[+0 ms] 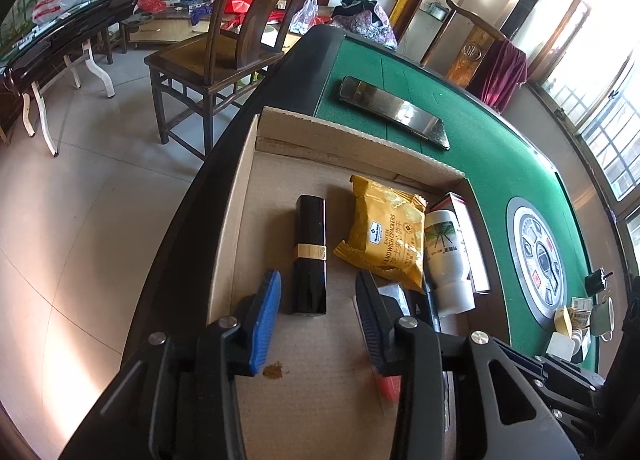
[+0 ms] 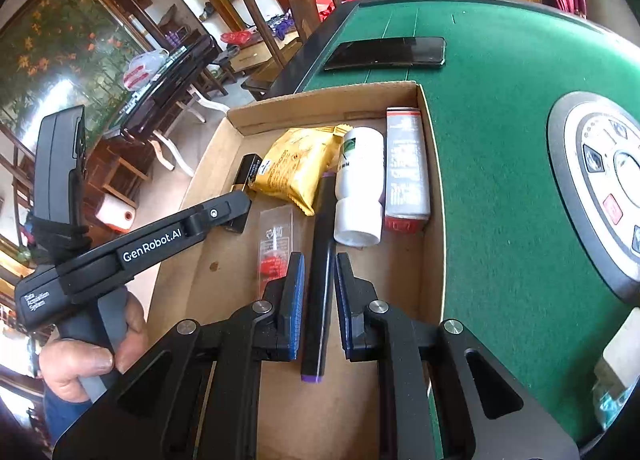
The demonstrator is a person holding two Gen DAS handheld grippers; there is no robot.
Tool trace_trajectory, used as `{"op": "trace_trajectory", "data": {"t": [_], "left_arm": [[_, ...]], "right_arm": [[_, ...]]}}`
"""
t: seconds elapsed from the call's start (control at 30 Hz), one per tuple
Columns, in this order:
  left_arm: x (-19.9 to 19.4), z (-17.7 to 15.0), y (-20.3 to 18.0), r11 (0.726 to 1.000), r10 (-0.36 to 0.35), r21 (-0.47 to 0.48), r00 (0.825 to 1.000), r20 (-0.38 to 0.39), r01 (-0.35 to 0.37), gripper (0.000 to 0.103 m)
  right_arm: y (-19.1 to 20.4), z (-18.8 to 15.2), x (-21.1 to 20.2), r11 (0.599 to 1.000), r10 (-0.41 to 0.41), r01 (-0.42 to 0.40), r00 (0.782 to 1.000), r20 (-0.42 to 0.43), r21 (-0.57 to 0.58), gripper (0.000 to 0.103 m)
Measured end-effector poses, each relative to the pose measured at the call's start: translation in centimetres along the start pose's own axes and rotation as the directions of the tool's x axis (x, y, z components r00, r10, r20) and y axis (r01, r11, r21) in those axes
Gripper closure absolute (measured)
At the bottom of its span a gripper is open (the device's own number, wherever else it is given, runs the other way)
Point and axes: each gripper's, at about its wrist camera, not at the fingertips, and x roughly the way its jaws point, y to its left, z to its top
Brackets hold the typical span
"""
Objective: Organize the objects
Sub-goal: 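Move both tools back to the black markers lying on the table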
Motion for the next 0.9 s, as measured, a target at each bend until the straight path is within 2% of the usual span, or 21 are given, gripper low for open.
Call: {"op": "trace_trajectory", "data": {"t": [0.2, 0.23, 0.27, 0.33, 0.37, 0.4, 0.5, 0.6, 0.63, 0.77, 0.87, 0.9], "left_arm": [[-1.5, -1.0, -1.0, 0.999, -0.031, 0.015, 0.999, 0.029, 0.031, 0.064], [-1.8, -1.2, -1.3, 0.999, -0.041, 0.024, 0.999, 0.034, 0.041, 0.064], [-2.2, -1.4, -1.5, 0.998, -0.051, 0.032, 0.998, 0.038, 0.05, 0.064], [-3.0, -2.0, -2.3, 0.996, -0.074, 0.046, 0.996, 0.056, 0.071, 0.063], [-3.3, -2.3, -2.7, 0.995, -0.086, 0.054, 0.994, 0.062, 0.082, 0.06], [-3.8, -2.7, -3.3, 0.993, -0.102, 0.068, 0.992, 0.069, 0.097, 0.059], [-5.2, -3.9, -4.8, 0.987, -0.127, 0.108, 0.987, 0.099, 0.117, 0.056], [-6.6, -5.5, -6.5, 0.976, -0.167, 0.16, 0.979, 0.121, 0.147, 0.051], [-7.0, -6.1, -7.0, 0.971, -0.18, 0.179, 0.976, 0.124, 0.156, 0.049], [-8.2, -9.1, -9.8, 0.94, -0.238, 0.277, 0.964, 0.118, 0.199, 0.047], [-8.6, -12.0, -12.7, 0.889, -0.294, 0.388, 0.953, 0.078, 0.243, 0.047], [-8.6, -13.2, -14.0, 0.861, -0.314, 0.438, 0.948, 0.057, 0.259, 0.047]], "right_arm": [[-0.6, -1.3, -1.3, 0.998, 0.051, -0.051, 0.999, 0.007, 0.019, 0.088], [-0.6, -1.4, -1.6, 0.998, 0.056, -0.056, 0.998, 0.01, 0.021, 0.085], [-0.7, -1.7, -1.8, 0.998, 0.06, -0.06, 0.998, 0.014, 0.021, 0.082], [-0.9, -2.2, -2.4, 0.996, 0.079, -0.08, 0.997, 0.027, 0.027, 0.055], [-1.1, -2.4, -2.7, 0.995, 0.093, -0.095, 0.995, 0.036, 0.032, 0.049], [-1.3, -2.8, -3.1, 0.994, 0.102, -0.103, 0.994, 0.046, 0.036, 0.046], [-1.8, -3.6, -4.2, 0.992, 0.117, -0.119, 0.992, 0.053, 0.039, 0.046], [-2.7, -4.7, -5.8, 0.99, 0.135, -0.138, 0.989, 0.06, 0.042, 0.035], [-3.3, -5.3, -6.7, 0.988, 0.142, -0.146, 0.987, 0.08, 0.045, 0.034], [-5.9, -7.5, -10.3, 0.991, 0.127, -0.133, 0.983, 0.133, 0.033, 0.032], [-8.9, -9.5, -13.6, 0.991, 0.121, -0.131, 0.975, 0.188, 0.041, 0.032], [-10.1, -10.2, -14.7, 0.99, 0.116, -0.129, 0.971, 0.209, 0.048, 0.032]]}}
